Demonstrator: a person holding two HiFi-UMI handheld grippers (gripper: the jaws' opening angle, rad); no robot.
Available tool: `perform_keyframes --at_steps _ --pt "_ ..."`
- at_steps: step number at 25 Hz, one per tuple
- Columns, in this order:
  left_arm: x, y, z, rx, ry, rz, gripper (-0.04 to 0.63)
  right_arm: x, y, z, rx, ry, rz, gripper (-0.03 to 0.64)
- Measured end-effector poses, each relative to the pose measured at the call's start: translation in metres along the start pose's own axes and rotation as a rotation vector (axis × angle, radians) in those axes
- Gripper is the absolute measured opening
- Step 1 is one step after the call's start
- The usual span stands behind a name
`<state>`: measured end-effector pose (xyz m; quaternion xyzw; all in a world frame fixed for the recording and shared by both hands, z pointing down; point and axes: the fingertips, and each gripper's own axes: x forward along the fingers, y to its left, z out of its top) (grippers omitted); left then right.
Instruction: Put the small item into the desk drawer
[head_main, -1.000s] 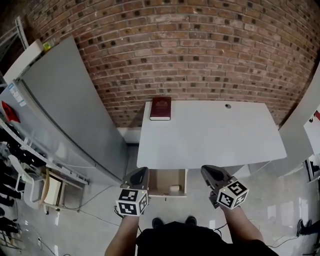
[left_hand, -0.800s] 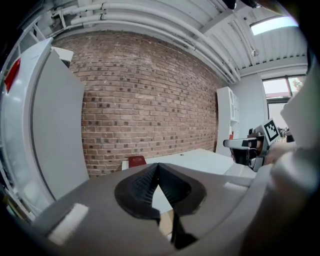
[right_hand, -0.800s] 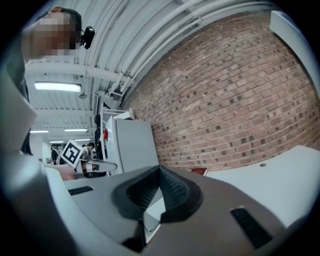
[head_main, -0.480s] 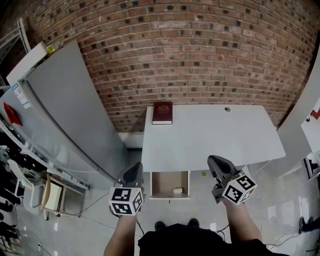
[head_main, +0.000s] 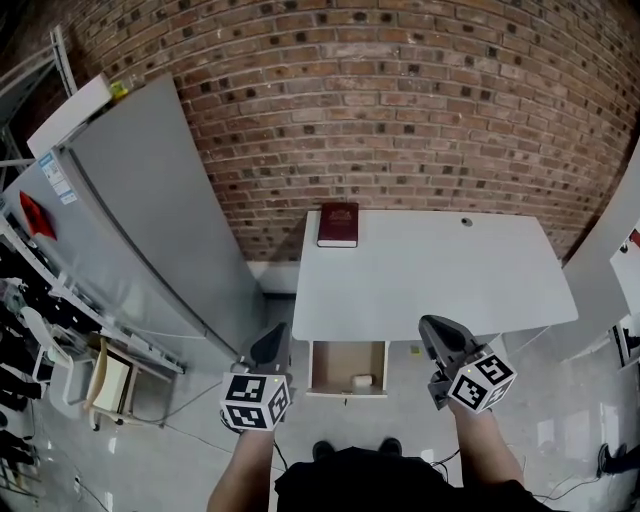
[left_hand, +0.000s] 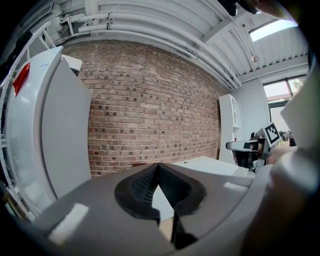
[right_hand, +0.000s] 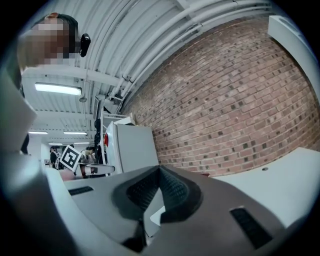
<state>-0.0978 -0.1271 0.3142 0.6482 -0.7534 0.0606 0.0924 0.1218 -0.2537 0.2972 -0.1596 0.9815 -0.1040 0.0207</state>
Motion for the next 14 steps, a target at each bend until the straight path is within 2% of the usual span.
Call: perform_keyframes --at_steps 14 --pt "-0.009 0.043 -0.015 -0.035 0.009 0.040 0.011 0.041 0.027 -0.015 -0.010 0.045 0.042 0.012"
